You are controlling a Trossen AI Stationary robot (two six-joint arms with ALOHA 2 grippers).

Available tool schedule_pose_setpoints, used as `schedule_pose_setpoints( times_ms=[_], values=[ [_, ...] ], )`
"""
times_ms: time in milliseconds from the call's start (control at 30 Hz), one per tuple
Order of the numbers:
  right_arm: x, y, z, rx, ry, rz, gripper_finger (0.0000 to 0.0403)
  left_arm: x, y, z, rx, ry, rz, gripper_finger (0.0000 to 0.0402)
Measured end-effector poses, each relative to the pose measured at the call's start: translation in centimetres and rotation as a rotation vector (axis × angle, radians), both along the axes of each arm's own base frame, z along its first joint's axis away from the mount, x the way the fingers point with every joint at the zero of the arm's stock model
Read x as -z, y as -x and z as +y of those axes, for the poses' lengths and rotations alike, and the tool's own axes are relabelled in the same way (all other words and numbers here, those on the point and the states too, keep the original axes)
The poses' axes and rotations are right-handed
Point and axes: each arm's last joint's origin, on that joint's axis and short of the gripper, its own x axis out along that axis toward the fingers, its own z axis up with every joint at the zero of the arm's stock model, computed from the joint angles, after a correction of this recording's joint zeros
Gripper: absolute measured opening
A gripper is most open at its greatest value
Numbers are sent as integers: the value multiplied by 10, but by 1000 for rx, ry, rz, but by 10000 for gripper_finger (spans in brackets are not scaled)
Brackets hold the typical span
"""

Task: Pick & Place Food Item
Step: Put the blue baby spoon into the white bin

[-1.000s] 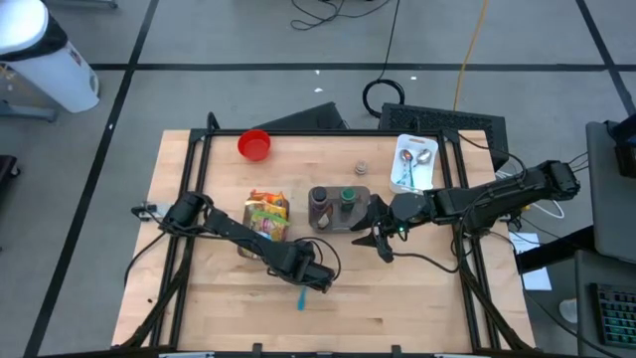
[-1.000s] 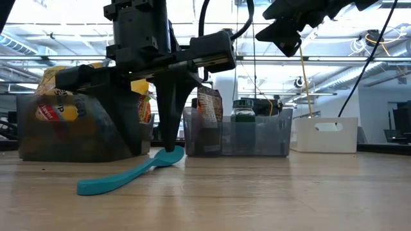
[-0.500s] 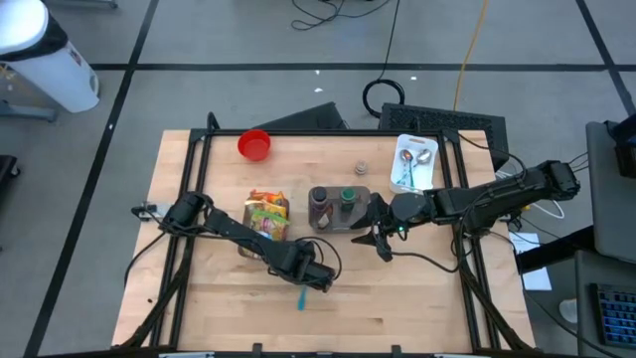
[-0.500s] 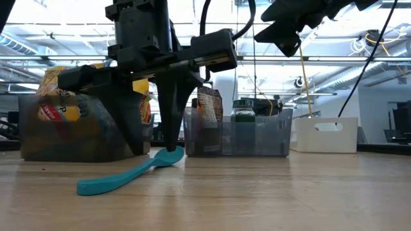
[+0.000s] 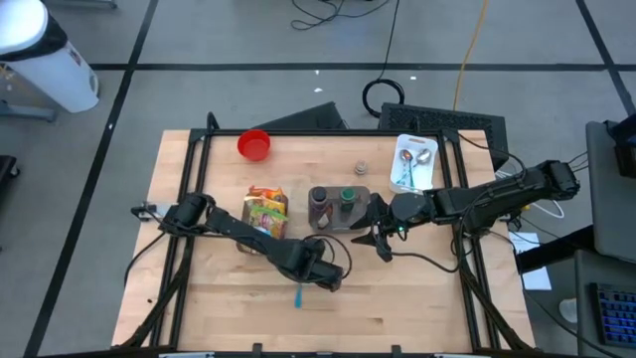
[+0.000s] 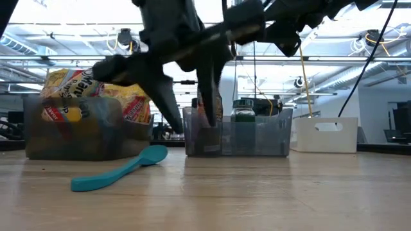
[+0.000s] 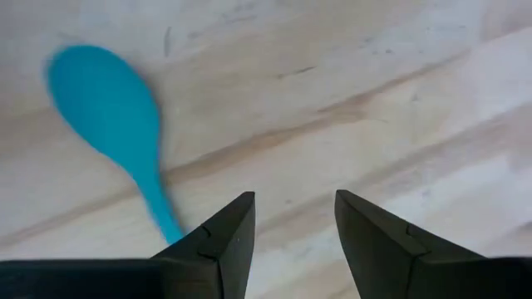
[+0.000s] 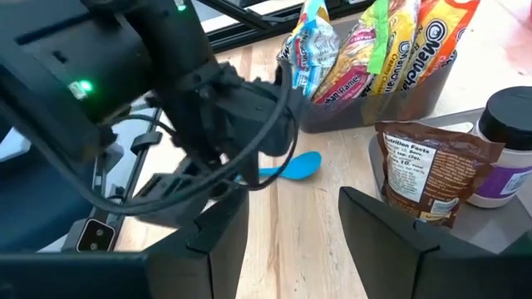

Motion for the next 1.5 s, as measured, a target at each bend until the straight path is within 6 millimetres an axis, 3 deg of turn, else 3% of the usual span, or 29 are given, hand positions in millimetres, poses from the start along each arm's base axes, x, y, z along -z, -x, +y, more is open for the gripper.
schedule_pose_setpoints(
  times_ms=[367,900,1100,1500],
  values=[
    [1,0,0,-1,0,8,180,3,2,1,-65,12,34,172],
    [1,0,0,2,-5,9,180,7,27,-36,-127,48,133,172],
    [1,1,0,1,-4,12,180,33,16,-40,-116,74,134,172],
    [2,1,1,6,-24,28,180,40,13,-39,-79,99,149,172]
  ],
)
